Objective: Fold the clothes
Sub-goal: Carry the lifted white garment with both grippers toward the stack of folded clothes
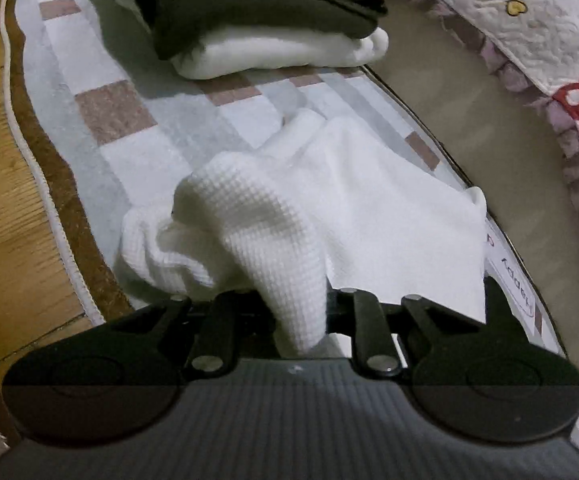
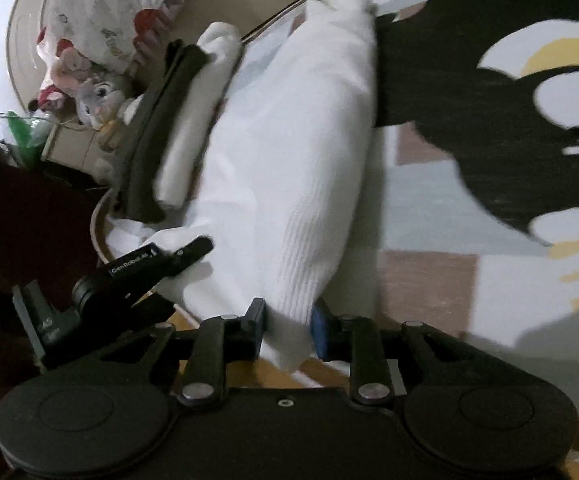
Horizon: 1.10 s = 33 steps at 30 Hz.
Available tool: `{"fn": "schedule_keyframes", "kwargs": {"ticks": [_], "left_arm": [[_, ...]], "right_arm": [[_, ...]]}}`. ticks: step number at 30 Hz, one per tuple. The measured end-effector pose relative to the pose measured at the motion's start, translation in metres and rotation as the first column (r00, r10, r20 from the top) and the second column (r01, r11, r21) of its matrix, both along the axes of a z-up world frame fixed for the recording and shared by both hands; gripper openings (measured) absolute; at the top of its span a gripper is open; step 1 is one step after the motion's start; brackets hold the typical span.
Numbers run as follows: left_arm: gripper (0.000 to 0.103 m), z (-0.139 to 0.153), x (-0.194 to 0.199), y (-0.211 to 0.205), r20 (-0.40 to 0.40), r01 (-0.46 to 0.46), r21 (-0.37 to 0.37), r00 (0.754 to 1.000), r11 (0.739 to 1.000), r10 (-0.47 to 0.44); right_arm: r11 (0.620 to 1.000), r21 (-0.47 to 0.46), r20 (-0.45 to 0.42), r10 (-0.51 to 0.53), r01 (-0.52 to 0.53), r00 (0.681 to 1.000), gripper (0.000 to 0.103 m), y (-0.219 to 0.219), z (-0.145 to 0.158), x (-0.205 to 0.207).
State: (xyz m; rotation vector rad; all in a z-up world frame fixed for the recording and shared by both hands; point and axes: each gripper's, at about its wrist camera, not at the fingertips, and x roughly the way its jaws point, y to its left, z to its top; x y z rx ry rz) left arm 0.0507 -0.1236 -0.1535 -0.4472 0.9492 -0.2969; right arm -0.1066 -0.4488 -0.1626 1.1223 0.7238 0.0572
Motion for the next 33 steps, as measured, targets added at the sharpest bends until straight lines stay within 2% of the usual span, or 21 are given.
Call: {"fn": "schedule_keyframes", "kwargs": {"ticks": [2, 6, 7, 9, 13, 15, 18, 20, 26, 30, 31, 32, 33], "left_arm": [[0.017, 0.001, 0.004, -0.002, -0.001, -0.003, -0.005, 1.0, 1.0, 0.003], [0.017, -0.003, 0.008, 0.002, -0.022, -0.016, -0.025, 1.0, 1.0, 0.015], [0.017, -0.004, 0.007, 0.003, -0.029, -0.018, -0.032, 0.999, 0.999, 0.017], [0.018, -0.006, 0.005, 0.006, -0.044, -0.021, -0.046, 0.999, 0.999, 0.019], [0.018, -0.01, 0.006, 0.011, -0.065, -0.022, -0.068, 0.998, 0.997, 0.017], [0.018, -0.011, 0.008, 0.015, -0.078, 0.001, -0.06, 0.997, 0.998, -0.006], [0.02, -0.019, 0.014, 0.027, -0.119, 0.017, -0.087, 0.992, 0.996, -0.028], [0.02, -0.025, 0.019, 0.034, -0.156, -0.004, -0.128, 0.988, 0.992, -0.016], [0.022, -0.034, 0.027, 0.05, -0.178, -0.094, -0.241, 0.983, 0.966, 0.051], [0.025, -0.038, 0.028, 0.049, -0.173, -0.118, -0.228, 0.982, 0.966, 0.079], [0.028, -0.039, 0.028, 0.046, -0.168, -0.116, -0.217, 0.982, 0.969, 0.08], [0.028, -0.039, 0.029, 0.044, -0.163, -0.115, -0.205, 0.983, 0.972, 0.082], [0.028, -0.04, 0.03, 0.041, -0.158, -0.113, -0.194, 0.984, 0.974, 0.083]], "right_arm": [[0.999, -0.051, -0.019, -0.002, 0.001, 1.0, 0.046, -0.005, -0.001, 0.004], [0.988, -0.153, -0.058, -0.01, 0.001, 0.998, 0.048, -0.015, -0.002, 0.011], [0.984, -0.178, -0.067, -0.013, 0.001, 0.998, 0.052, -0.018, -0.003, 0.013], [0.977, -0.214, -0.078, -0.019, 0.002, 0.997, 0.055, -0.022, -0.005, 0.018], [0.977, -0.213, -0.064, -0.033, 0.018, 0.997, 0.055, -0.029, -0.019, 0.041], [0.977, -0.212, -0.056, -0.04, 0.027, 0.998, 0.055, -0.032, -0.026, 0.052], [0.977, -0.21, -0.046, -0.05, 0.039, 0.998, 0.058, -0.037, -0.036, 0.069], [0.977, -0.209, -0.038, -0.057, 0.048, 0.998, 0.064, -0.04, -0.043, 0.08], [0.976, -0.206, -0.018, -0.076, 0.071, 0.997, 0.066, -0.051, -0.062, 0.116], [0.969, -0.242, -0.013, -0.051, 0.047, 0.999, 0.081, -0.055, -0.057, 0.151], [0.964, -0.263, -0.012, -0.042, 0.038, 0.999, 0.081, -0.053, -0.055, 0.158], [0.952, -0.305, -0.018, -0.036, 0.029, 0.999, 0.076, -0.048, -0.053, 0.162], [0.928, -0.371, -0.024, -0.024, 0.013, 0.999, 0.05, -0.04, -0.049, 0.163]]}}
